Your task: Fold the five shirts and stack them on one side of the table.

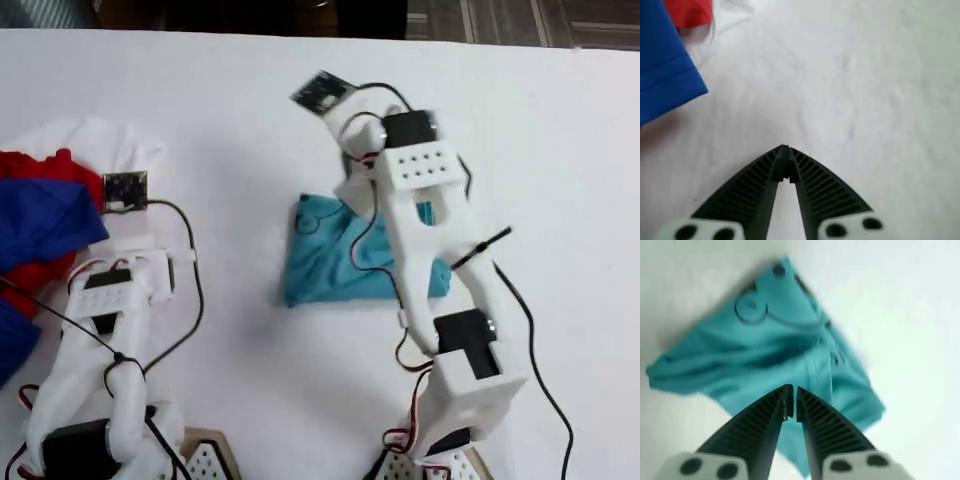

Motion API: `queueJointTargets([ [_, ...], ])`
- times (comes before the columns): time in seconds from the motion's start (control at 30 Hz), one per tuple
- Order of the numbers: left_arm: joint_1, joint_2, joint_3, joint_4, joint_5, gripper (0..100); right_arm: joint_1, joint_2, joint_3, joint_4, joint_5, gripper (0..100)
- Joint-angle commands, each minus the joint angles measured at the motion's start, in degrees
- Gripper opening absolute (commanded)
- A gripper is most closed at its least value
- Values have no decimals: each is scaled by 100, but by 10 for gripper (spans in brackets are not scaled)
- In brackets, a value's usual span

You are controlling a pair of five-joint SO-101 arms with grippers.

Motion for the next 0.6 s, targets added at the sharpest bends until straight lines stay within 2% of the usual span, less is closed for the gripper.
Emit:
queueJointTargets([
  [0.0, 70, -9, -110, -97, 18, 26, -462, 497, -97, -338, -97, 21],
  [0.17, 70, -9, -110, -97, 18, 26, -813, 1613, -589, -365, -97, 21],
  [0.43, 70, 0, -110, -97, 18, 26, -760, 2659, -1723, 233, -70, 21],
  [0.57, 70, 0, -92, -167, 18, 26, -514, 2932, -2171, 611, -70, 21],
])
